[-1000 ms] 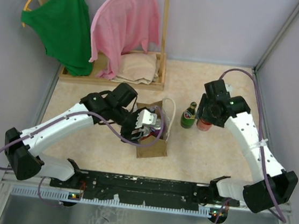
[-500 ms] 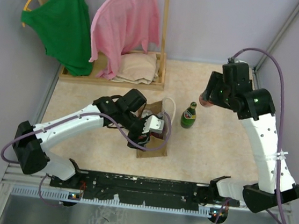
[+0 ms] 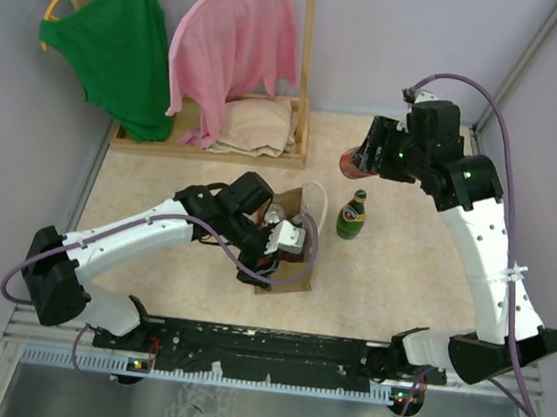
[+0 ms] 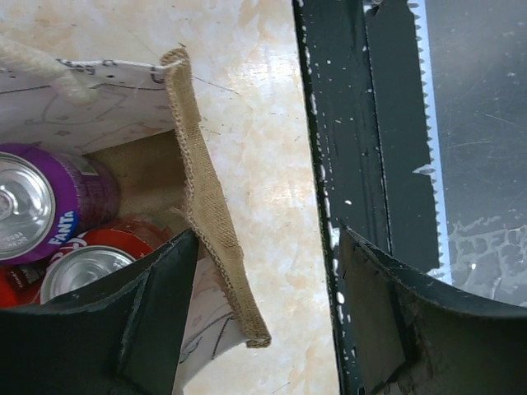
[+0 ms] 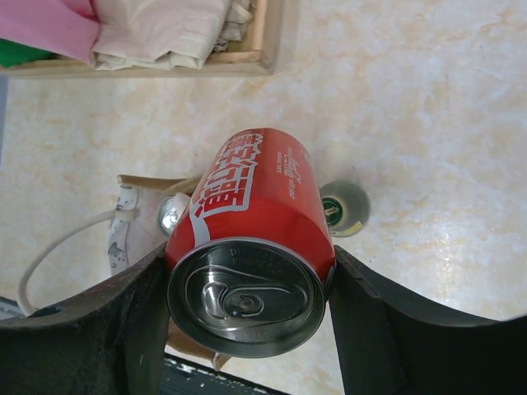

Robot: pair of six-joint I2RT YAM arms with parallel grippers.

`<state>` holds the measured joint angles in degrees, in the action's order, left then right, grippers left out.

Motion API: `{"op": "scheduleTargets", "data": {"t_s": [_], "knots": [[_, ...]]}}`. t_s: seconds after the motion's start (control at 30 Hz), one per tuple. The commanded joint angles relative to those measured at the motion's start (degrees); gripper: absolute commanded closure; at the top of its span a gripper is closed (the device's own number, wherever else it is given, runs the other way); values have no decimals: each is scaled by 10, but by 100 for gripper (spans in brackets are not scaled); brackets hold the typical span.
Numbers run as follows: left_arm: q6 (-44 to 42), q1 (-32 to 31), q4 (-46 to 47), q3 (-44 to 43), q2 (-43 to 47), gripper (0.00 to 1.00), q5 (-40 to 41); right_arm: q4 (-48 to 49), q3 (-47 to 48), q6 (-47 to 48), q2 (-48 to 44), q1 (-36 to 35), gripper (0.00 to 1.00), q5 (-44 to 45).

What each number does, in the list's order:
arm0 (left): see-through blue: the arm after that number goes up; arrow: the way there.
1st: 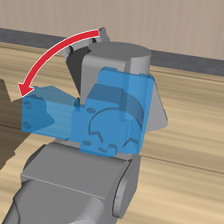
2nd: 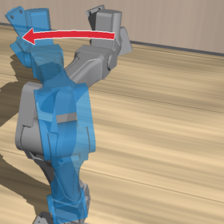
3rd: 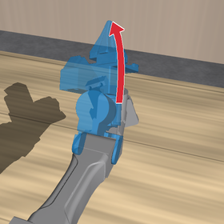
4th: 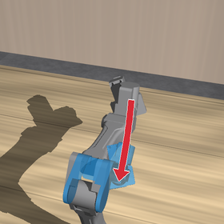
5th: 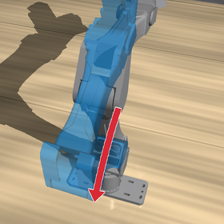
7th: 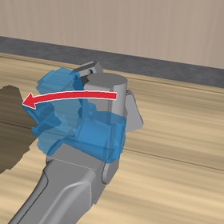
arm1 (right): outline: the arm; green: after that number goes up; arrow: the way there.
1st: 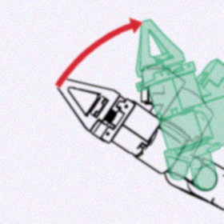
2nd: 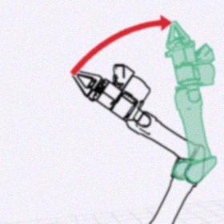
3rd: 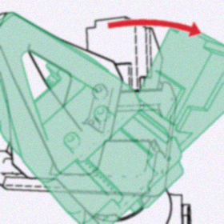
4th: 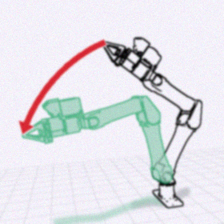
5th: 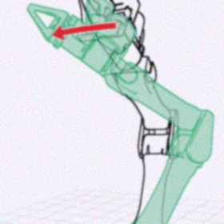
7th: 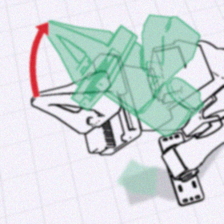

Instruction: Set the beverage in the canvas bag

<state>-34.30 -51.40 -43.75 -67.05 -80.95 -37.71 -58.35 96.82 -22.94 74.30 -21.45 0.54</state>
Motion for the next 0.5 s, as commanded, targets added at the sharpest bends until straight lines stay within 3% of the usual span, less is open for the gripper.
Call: {"op": "scheduleTargets", "data": {"t_s": [0.0, 0.3, 0.47], "knots": [[-1, -9, -22, 15, 30, 25, -29, 99, 63, 20, 15, 3, 100, -69], [2, -12, -28, 30, 39, 25, -31, 130, 81, 26, 37, -7, 100, -141], [1, -11, -28, 28, 38, 25, -32, 125, 85, 36, 55, -63, 100, -132]]}}
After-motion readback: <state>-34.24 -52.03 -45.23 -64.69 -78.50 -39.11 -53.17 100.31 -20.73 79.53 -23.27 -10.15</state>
